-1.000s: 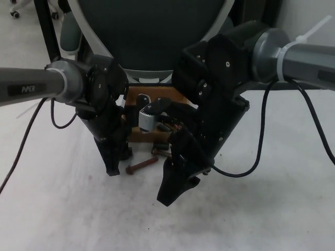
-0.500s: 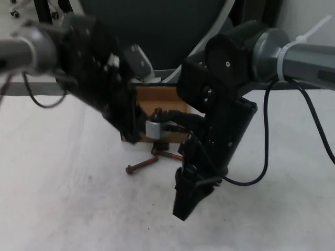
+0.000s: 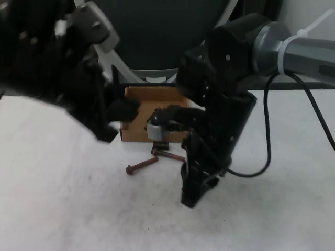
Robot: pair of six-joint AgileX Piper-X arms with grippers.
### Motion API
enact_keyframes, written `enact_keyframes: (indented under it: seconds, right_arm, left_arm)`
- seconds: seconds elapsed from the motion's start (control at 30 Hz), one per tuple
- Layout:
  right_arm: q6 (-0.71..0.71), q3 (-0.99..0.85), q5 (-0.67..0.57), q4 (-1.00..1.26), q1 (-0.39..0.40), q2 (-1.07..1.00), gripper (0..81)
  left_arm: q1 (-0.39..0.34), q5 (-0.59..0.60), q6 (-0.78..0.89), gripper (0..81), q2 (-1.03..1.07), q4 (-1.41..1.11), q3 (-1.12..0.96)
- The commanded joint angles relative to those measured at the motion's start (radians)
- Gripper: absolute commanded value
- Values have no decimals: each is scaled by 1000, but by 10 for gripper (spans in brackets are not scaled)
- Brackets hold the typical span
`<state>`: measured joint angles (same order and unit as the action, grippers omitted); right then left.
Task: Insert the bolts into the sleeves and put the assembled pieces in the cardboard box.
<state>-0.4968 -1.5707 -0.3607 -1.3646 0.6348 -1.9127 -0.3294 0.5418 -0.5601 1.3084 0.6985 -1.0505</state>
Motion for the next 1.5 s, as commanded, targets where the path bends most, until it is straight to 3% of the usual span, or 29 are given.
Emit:
enact_keyframes:
  seconds: [0.0,0.2,0.47,0.9,1.47]
  right_arm:
    - [-28,-33,24,166,13,15,337]
    - [-161,-34,26,353,63,15,418]
    - [-257,-34,168,478,120,-8,428]
    - [-401,-37,459,556,122,-161,428]
    - [-401,-192,476,568,92,-290,417]
  left_arm:
    - [34,46,51,8,-90,-5,77]
    - [125,90,156,8,-277,-8,227]
    - [107,143,351,8,-439,-129,418]
    - [97,191,524,8,-636,-179,601]
    - [97,110,599,8,-963,-209,730]
